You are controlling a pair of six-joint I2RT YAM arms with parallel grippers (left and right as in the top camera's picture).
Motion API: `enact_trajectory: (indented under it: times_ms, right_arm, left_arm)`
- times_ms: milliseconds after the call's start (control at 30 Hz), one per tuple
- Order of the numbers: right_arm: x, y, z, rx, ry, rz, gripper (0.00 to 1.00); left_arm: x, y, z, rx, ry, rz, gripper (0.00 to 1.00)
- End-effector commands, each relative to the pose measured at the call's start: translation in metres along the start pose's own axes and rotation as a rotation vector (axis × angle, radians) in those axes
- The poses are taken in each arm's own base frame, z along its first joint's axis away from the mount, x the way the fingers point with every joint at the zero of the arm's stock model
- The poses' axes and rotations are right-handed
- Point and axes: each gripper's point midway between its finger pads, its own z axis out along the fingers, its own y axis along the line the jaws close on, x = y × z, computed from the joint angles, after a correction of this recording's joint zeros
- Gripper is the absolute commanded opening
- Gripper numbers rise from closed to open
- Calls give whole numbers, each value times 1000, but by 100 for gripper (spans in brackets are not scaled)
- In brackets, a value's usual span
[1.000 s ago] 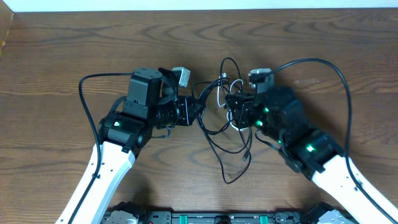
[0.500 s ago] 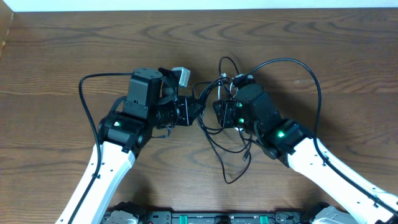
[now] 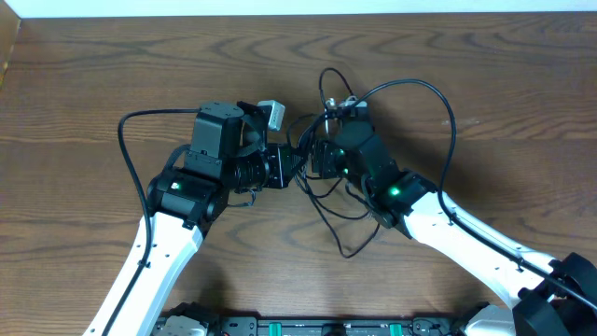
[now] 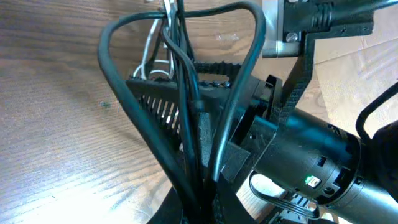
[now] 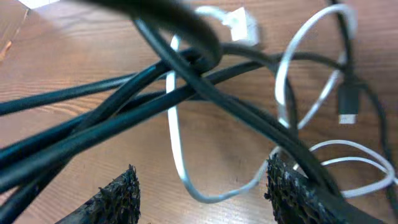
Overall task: Untangle cables
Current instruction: 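Pull the white cable far right and off the table with the right gripper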
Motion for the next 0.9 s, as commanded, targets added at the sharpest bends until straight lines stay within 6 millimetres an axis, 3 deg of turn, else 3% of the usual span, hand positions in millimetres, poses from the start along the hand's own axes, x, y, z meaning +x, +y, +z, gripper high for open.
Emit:
enact_trajectory:
  times_ms: [0, 100, 200, 333, 433, 533, 600, 767, 867]
  right_arm:
    - [-4, -11, 8, 58, -29, -34, 62]
    - [0, -9, 17, 39, -23, -77, 48]
    - [9, 2, 29, -28, 2, -136, 40]
    - [7, 3, 31, -34, -10, -176, 1]
    - [11, 9, 26, -91, 31, -198, 1]
    - [15, 21, 3, -236, 121, -184, 1]
    - [8, 27, -24, -358, 159, -170, 1]
    - [-42, 26, -119, -668, 104, -124, 1]
    - [-57, 24, -160, -822, 101, -66, 1]
  left_arm:
    - [0, -4, -3, 13, 1, -9, 7]
    - [2, -3, -3, 10, 8, -14, 7]
    - [2, -3, -3, 9, 10, -15, 8]
    - [2, -3, -3, 9, 10, -15, 7]
    - [2, -3, -3, 9, 10, -15, 7]
    - [2, -3, -3, 8, 10, -15, 7]
    - [2, -2, -3, 3, 7, -14, 7]
    - [-6, 16, -4, -98, -40, -14, 8]
    - [-8, 18, -5, -115, -48, -14, 7]
